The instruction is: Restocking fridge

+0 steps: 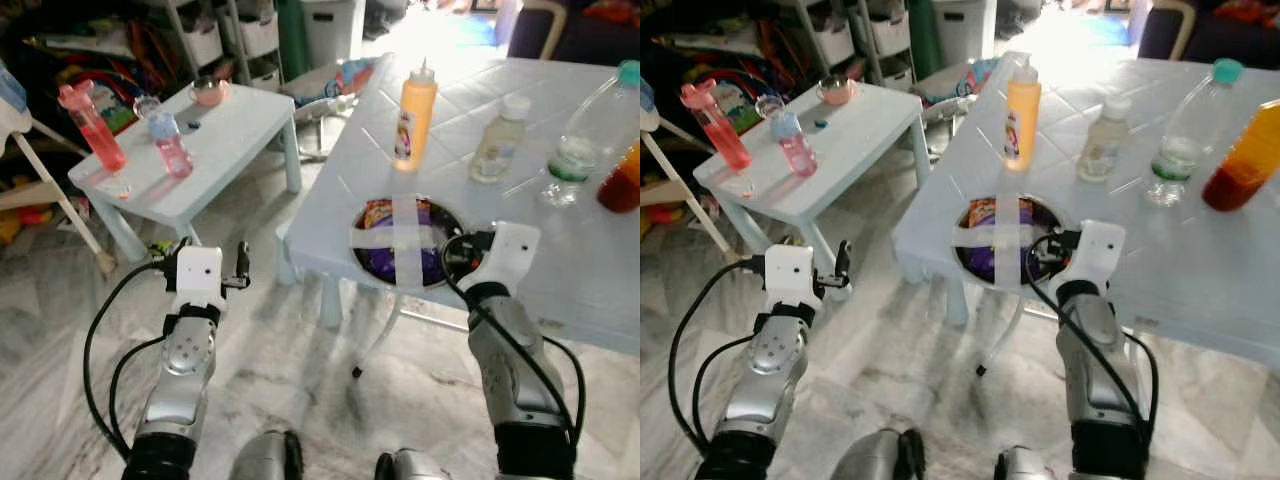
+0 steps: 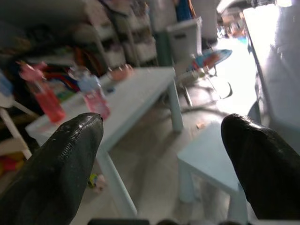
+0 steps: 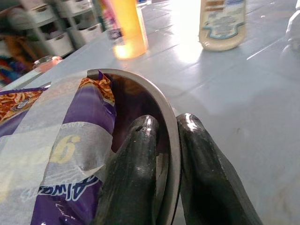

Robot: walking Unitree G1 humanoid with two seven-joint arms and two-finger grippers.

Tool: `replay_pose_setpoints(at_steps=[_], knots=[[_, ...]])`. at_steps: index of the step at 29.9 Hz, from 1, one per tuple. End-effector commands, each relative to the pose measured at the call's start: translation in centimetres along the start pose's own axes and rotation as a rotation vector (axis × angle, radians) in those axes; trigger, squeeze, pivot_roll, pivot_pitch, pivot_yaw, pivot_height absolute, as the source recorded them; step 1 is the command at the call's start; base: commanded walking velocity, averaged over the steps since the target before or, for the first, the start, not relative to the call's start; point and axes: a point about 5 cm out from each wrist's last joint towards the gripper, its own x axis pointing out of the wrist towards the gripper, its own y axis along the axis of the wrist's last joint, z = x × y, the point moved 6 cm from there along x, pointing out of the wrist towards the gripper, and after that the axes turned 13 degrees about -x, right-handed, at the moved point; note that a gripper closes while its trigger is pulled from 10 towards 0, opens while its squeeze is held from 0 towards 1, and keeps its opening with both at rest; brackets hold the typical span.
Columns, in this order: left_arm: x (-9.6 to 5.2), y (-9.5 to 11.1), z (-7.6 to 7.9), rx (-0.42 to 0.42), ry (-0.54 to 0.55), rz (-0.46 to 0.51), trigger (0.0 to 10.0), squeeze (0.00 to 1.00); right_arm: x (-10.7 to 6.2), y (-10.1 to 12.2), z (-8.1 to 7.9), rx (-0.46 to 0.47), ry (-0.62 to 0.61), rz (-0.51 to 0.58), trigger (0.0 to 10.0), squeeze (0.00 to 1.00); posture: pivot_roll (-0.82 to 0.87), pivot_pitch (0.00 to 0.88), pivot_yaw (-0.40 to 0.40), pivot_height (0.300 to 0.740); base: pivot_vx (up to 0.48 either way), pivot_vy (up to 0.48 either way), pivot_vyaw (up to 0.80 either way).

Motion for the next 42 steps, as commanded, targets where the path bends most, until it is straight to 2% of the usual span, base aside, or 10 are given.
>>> replay_pose_setpoints(at_steps=[1,6,12,25,27,31,32,35,36,42], knots=[[-0.4,-0.4,-0.5,0.007,0.022,-0.012,10.0,0.00,0.3,1.0,-0.7,0.004,0.022,0.038,10.0,0.00,-0.07,0.004,0.092,0.740,-0.307,0.000,0.00],[-0.4,-0.4,-0.4,0.006,0.020,-0.011,10.0,0.00,0.3,1.7,-1.0,0.004,0.048,0.075,10.0,0.00,-0.06,0.004,0.086,0.740,-0.311,0.000,0.00],[-0.3,-0.5,-0.6,0.010,0.026,-0.008,10.0,0.00,0.5,1.9,-1.3,0.003,0.067,0.093,10.0,0.00,-0.05,0.000,0.073,0.740,-0.307,0.000,0.77],[-0.6,-0.8,-1.1,0.029,0.051,0.000,10.0,0.00,1.0,1.7,-3.1,0.035,0.130,0.119,10.0,0.00,0.02,0.000,0.049,0.740,-0.240,0.000,0.79],[-0.7,-0.7,-1.5,0.058,0.059,-0.001,10.0,0.00,1.4,2.0,-3.7,0.037,0.156,0.129,10.0,0.00,0.05,0.000,0.045,0.740,0.000,0.000,0.79],[-1.0,-0.3,-2.6,0.060,0.078,0.007,10.0,0.00,1.8,2.4,-4.3,0.022,0.185,0.139,10.0,0.00,0.10,0.000,0.040,0.740,0.000,0.000,0.79],[-1.5,0.0,-3.7,0.069,0.107,0.005,10.0,0.00,2.1,2.9,-4.8,0.011,0.211,0.153,10.0,0.00,0.12,0.000,0.047,0.740,0.000,0.000,0.79],[-2.0,0.0,-4.5,0.069,0.128,-0.003,10.0,0.00,2.1,3.0,-5.0,0.008,0.221,0.162,10.0,0.00,0.11,0.000,0.049,0.740,0.000,0.000,0.79],[-2.6,-0.9,-4.7,0.077,0.126,-0.022,10.0,0.00,2.2,2.8,-4.9,-0.005,0.223,0.160,10.0,0.00,0.11,0.000,0.047,0.740,0.000,0.000,0.79],[-2.8,-2.0,-3.5,0.078,0.091,-0.043,10.0,0.00,2.5,2.5,-4.0,-0.005,0.200,0.149,10.0,0.00,0.10,0.000,0.018,0.740,0.000,0.000,0.79]])
